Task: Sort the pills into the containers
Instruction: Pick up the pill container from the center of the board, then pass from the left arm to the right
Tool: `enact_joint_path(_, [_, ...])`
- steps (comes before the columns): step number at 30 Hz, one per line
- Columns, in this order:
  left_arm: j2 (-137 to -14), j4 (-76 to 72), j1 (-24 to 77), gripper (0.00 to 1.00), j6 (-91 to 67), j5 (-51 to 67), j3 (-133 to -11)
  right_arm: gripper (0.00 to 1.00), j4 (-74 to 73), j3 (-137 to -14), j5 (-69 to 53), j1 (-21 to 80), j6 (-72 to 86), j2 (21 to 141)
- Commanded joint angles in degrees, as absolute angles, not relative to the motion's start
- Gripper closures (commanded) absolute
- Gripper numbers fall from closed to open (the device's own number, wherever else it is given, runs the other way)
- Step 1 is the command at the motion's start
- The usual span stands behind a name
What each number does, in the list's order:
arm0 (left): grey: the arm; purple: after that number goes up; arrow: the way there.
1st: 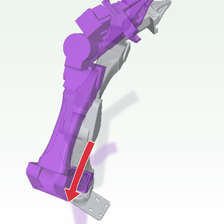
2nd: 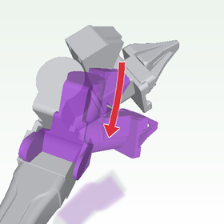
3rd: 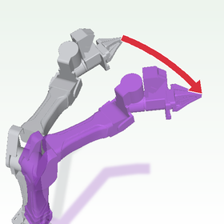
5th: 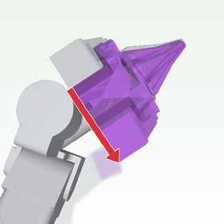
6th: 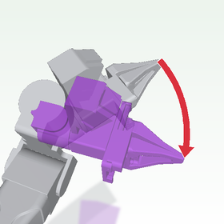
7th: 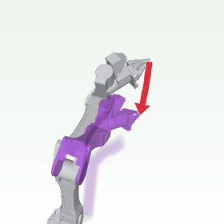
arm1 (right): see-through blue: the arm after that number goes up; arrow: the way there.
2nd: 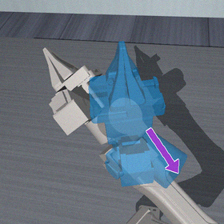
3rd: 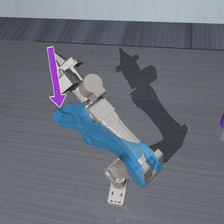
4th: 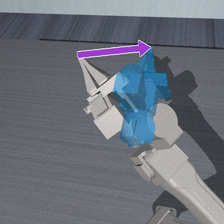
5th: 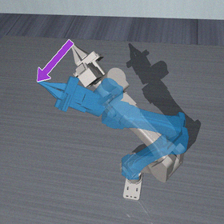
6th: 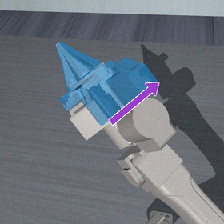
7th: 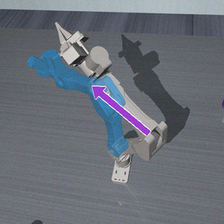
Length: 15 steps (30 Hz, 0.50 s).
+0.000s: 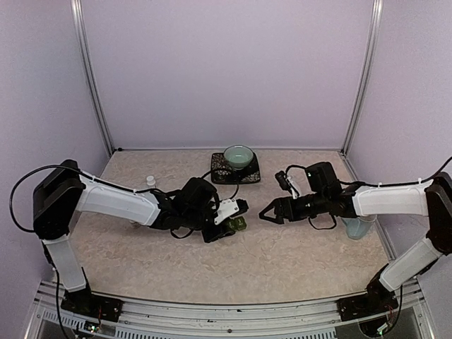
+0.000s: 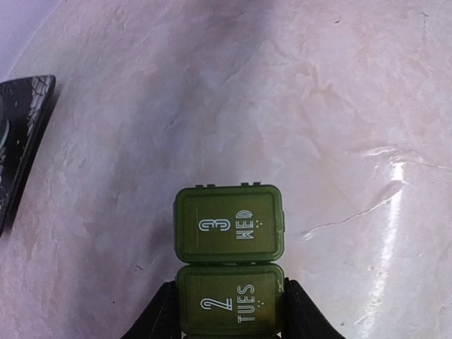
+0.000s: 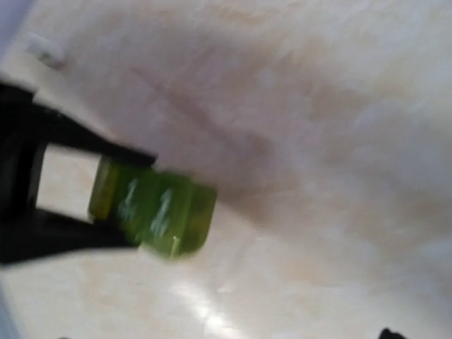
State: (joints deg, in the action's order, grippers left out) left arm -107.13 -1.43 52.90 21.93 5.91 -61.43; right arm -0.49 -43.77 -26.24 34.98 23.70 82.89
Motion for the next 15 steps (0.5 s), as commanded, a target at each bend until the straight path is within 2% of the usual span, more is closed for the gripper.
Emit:
enact_joint_path(1, [-100.0,-5.9,57.5,0.68,21.0,0.7,-58.3,0.08,6.8,-43.8,-42.2,34.5,34.8,86.3])
enact_joint_path(7, [-97.0,-5.9,61.6,0.68,21.8,-4.7,-57.3,0.11,9.3,-46.3,-46.3,35.9,38.1,87.2])
enact_joint_path(15, [-95.2,-7.3,63.1,0.65,22.5,-7.2,-56.8,0.22,9.5,-48.2,-49.6,37.7,39.1,89.9])
